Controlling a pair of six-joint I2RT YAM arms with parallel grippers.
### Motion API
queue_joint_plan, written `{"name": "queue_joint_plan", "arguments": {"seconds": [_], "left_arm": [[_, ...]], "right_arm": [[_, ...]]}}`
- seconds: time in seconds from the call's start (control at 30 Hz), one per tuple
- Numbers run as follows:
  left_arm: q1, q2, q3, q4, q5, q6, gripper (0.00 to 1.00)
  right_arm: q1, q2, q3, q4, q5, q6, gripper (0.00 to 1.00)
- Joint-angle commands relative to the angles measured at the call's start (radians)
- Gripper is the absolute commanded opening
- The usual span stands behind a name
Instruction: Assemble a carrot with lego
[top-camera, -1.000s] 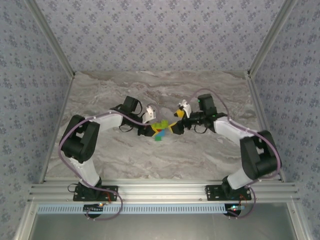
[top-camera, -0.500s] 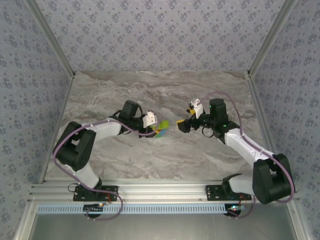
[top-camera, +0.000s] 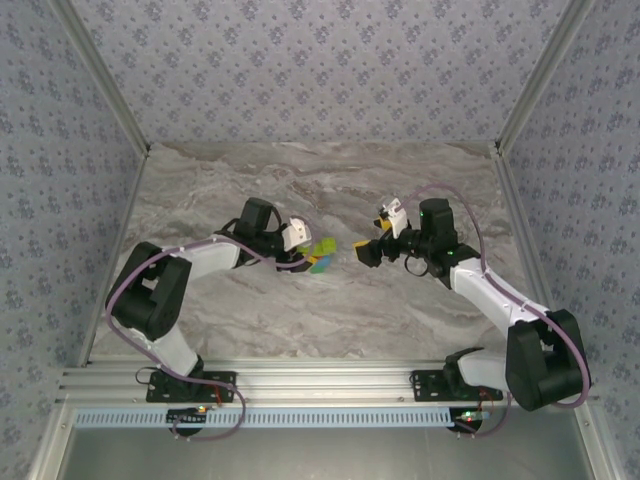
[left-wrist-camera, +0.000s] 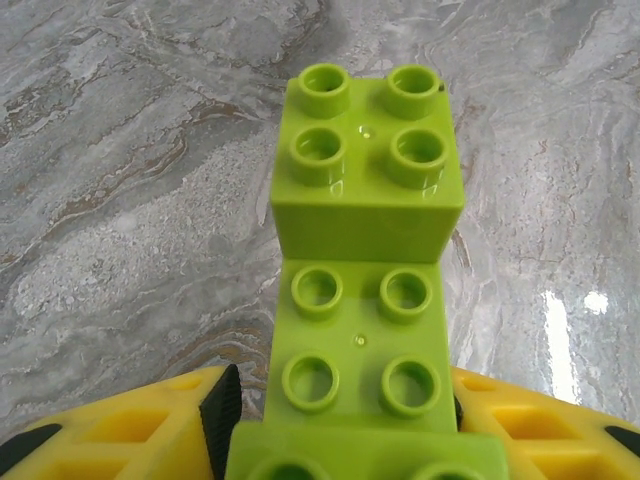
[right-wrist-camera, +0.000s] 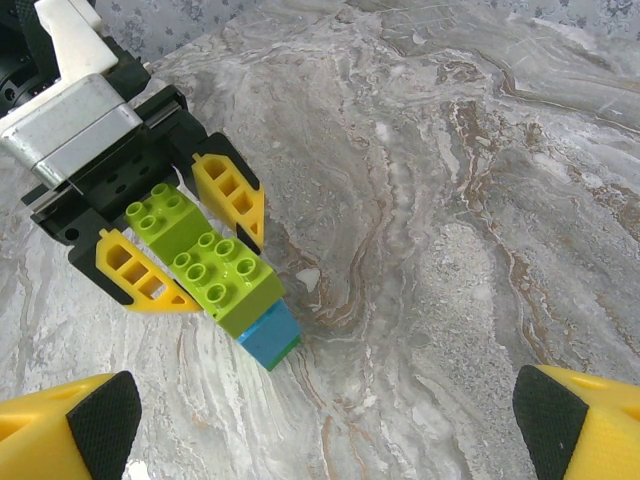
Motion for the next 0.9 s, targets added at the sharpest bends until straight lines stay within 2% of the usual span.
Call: {"name": "queue_joint_plan", "arguments": {"seconds": [0.0, 0.27, 0.43, 0.53, 0.87], "left_arm": [[0.004, 0.01, 0.014, 0.006, 0.048, -0.005, 0.54], [0.004, -0.017, 0.024, -0.019, 0.067, -0.011, 0.58], [0.004, -0.03, 0.029, -0.032, 0.07, -0.011, 0.59], [0.005, -0.038, 0.032, -0.031, 0.072, -0.016, 0.59], [0.006, -0.055, 0.038, 0.019, -0.019, -0.023, 0.64]], "right_arm": [[-0.007, 0.003, 0.0, -0.002, -0.007, 0.01, 1.0], [0.005, 0.028, 0.012, -0.011, -0.021, 0.013, 1.0], [0.08, 0.067, 0.029, -0.048, 0.07, -0.012, 1.0], [0.103, 0.071, 0.011, -0.016, 0.076, 0.009, 1.0], [0.126, 0.092, 0.015, -0.008, 0.075, 0.015, 1.0]]}}
